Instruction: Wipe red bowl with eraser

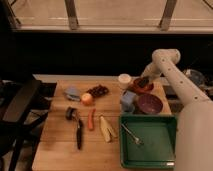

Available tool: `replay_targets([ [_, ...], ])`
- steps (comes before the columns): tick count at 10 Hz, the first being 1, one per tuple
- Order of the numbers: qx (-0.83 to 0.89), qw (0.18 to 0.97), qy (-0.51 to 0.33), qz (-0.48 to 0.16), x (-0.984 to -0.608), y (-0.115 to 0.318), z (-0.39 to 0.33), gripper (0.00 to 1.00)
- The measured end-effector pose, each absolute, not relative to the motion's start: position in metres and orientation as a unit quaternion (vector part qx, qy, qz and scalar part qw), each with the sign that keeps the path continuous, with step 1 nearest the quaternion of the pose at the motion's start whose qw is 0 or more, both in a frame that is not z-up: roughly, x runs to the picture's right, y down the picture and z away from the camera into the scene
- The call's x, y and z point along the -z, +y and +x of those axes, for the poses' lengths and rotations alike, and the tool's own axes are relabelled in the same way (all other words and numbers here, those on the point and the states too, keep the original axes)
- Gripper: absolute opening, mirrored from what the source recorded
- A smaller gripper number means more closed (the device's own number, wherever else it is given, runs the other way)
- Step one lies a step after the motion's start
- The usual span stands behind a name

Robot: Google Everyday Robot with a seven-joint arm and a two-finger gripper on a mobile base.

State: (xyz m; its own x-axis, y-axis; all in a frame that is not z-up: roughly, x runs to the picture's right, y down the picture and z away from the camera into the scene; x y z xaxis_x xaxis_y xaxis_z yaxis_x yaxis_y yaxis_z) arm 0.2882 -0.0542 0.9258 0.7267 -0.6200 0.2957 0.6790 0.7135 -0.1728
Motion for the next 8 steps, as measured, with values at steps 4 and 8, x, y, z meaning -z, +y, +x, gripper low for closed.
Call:
replay_targets([
  [4,0.357,0.918,-0.108,-0.136,-0.927,-0.053,0.286,0.0],
  [8,0.369,0.915,-0.098,-0.132,-0.937,-0.031,0.28,0.0],
])
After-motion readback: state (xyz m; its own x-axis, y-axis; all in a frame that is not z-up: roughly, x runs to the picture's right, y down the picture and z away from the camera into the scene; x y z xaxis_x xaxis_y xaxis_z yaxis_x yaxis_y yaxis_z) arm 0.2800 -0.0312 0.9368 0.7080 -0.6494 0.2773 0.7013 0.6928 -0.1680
